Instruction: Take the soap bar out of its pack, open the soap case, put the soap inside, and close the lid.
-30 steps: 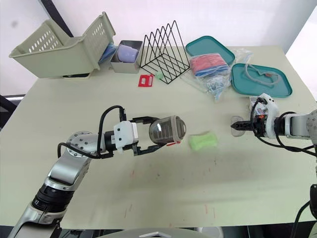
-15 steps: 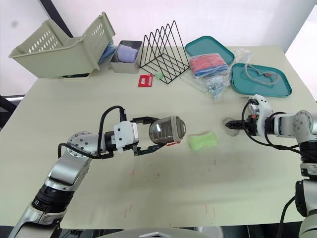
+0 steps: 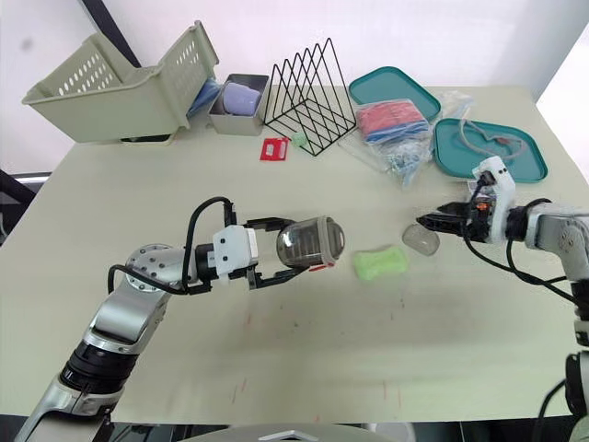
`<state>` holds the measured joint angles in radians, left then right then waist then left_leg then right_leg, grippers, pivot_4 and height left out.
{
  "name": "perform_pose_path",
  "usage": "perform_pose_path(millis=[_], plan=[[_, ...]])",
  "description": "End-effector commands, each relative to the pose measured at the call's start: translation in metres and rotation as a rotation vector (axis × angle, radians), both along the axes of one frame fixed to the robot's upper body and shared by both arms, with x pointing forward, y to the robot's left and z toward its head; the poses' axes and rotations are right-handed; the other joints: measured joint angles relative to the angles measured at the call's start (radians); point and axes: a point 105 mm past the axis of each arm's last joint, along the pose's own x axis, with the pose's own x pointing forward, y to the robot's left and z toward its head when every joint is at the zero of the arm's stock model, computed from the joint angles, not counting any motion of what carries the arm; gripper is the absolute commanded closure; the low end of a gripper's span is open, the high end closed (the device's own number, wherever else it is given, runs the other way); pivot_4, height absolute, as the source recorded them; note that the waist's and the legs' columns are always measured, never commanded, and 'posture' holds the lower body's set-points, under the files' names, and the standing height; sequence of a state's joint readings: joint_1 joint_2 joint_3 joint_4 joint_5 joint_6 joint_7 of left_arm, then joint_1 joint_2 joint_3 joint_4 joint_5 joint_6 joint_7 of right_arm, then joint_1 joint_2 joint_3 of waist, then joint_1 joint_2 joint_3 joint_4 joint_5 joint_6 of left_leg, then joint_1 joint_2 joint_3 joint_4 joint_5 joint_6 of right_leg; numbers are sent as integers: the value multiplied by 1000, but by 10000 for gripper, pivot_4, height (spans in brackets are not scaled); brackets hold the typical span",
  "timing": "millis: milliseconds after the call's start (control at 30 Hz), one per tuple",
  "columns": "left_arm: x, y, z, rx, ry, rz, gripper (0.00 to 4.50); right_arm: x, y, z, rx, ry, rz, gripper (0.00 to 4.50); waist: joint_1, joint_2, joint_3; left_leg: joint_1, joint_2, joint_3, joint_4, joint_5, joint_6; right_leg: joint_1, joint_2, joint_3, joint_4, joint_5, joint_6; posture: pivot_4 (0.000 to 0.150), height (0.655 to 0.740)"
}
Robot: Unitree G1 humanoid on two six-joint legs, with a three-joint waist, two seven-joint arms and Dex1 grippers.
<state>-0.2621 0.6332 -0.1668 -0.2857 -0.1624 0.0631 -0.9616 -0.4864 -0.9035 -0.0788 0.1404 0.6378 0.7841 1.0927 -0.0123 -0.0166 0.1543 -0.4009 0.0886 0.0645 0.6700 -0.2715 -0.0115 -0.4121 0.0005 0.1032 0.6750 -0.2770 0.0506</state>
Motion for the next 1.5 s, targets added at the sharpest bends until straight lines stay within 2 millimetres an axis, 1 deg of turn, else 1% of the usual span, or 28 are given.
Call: perform_pose_path(millis=[33, 67, 167, 233, 333, 467, 567, 800, 1033, 1333, 1433, 1500], plan=[[1, 2, 8, -12, 5, -4, 10285, -28, 4, 23, 91, -334, 219, 1305, 1, 0, 0, 0, 0, -1, 0, 0, 0, 0, 0, -1, 0, 0, 0, 1500, 7400], [2, 3, 7, -9, 12, -4, 10285, -34, 3, 21, 102, -387, 250, 1305, 2, 0, 0, 0, 0, -1, 0, 0, 0, 1, 0, -1, 0, 0, 0, 1500, 7400], [5, 7, 3, 32, 42, -2, 10285, -63, 1, -18, 0, -484, 393, 1305, 2, 0, 0, 0, 0, -2, 0, 0, 0, 1, 0, -2, 1, 0, 0, 1500, 7400], [8, 9, 2, 55, 62, -2, 10285, -77, 1, -36, -25, -524, 443, 1305, 1, 0, 0, 1, 0, -2, 1, 0, 0, 1, 0, -2, 1, 0, 0, 1500, 7400], [10, 11, 1, 81, 87, -5, 10285, -87, 0, -51, -5, -535, 454, 1305, -5, 0, 0, 2, 0, 0, 2, 0, 0, 1, 0, 0, 3, 0, 0, 1500, 7400], [11, 15, -4, 131, 143, -8, 10285, -95, 0, -65, 14, -528, 449, 1305, -5, 0, 0, 3, 0, 1, 2, 0, 0, 1, 1, 1, 4, 0, 0, 1500, 7400], [12, 17, -7, 181, 179, -6, 10285, -96, 1, -69, 18, -535, 448, 1305, -1, 0, 0, 3, 0, 1, 1, 0, 0, 1, 1, 1, 3, 0, -1, 1500, 7400], [19, 20, -11, 292, 229, 32, 10285, -93, 4, -73, 31, -553, 435, 1305, 1, 0, 0, 4, 0, 2, 2, 0, 0, 1, 1, 2, 3, 0, -1, 1500, 7400], [21, 14, -9, 444, 245, 12, 10285, -92, 7, -77, 34, -553, 426, 1305, 2, 0, 0, 4, 0, 1, 2, 0, 0, 1, 1, 2, 4, 0, -1, 1500, 7400], [26, 10, 1, 523, 259, 21, 10285, -88, 10, -77, 37, -569, 414, 1305, 1, 0, 0, 3, 0, 1, 2, 0, 0, 1, 1, 2, 4, 0, -1, 1500, 7400], [25, 7, 2, 537, 265, 11, 10285, -87, 9, -78, 34, -570, 410, 1305, 1, 0, 0, 3, 0, 1, 3, 0, 0, 1, 1, 2, 4, 0, -1, 1500, 7400], [22, 1, 4, 529, 273, -5, 10285, -87, 9, -79, 33, -569, 409, 1305, 2, 0, 0, 3, 0, 1, 3, 0, 0, 1, 1, 2, 4, 0, -1, 1500, 7400]])
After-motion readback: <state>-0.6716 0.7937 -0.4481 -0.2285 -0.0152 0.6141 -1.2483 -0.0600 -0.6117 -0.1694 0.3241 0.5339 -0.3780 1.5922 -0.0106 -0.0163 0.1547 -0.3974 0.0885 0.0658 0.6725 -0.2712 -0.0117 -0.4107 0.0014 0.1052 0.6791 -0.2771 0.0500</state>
